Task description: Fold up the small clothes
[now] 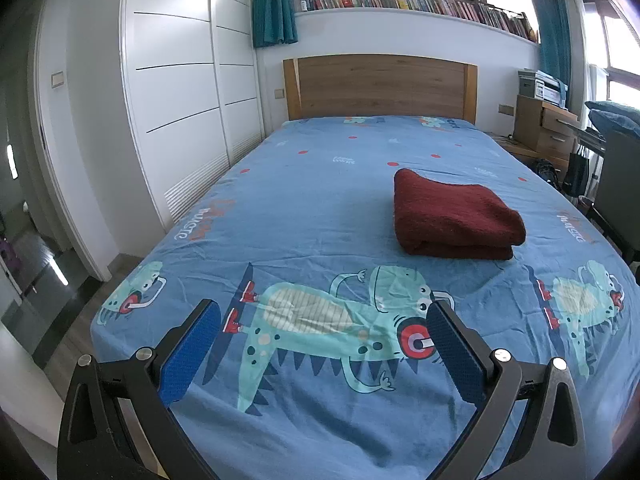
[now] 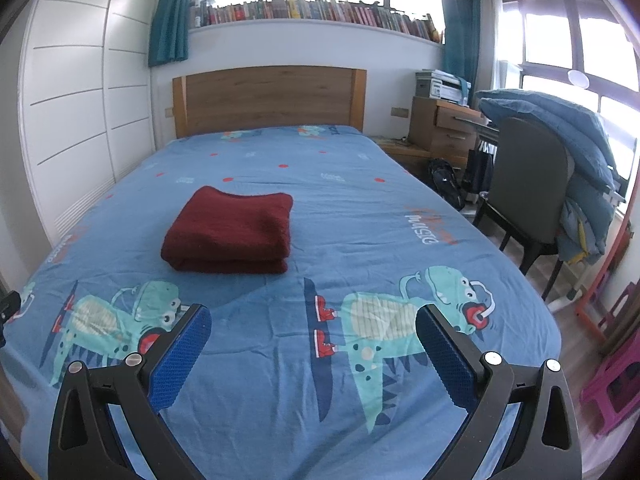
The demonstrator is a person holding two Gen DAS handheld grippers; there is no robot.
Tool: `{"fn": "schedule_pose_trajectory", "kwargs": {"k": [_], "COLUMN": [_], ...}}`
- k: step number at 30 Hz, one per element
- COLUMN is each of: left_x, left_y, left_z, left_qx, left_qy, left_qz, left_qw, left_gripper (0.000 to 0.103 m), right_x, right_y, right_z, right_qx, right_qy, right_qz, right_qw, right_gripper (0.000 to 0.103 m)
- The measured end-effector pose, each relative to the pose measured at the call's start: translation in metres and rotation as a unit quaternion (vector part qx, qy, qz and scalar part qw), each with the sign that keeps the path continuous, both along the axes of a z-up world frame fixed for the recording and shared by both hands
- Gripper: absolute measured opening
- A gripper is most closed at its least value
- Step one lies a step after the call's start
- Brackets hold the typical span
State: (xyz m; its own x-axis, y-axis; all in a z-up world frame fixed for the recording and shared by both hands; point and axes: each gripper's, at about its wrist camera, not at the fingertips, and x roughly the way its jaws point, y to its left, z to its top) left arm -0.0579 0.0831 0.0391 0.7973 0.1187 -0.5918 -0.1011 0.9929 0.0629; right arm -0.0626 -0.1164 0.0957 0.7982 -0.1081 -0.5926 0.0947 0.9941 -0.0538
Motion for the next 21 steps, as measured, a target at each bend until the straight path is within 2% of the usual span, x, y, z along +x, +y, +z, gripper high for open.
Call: {"fn": "schedule_pose_trajectory", "kwargs": {"k": [21], "left_x": [0.0017], "left_y": [-0.0044], "left_z": [0.0008], "left_qx": [0.000], "left_qy": [0.000], "left_qz": [-0.009], "left_qw": [1.0000], "left_gripper": [0.101], "right_x": [0.0003], "right_y": [-0.0006], "right_z": [-0.0046], "right_qx": [0.003], "right_qy": [0.004], "right_qz": [-0.006], "right_qw": [1.000], "right_gripper": [0.102]}}
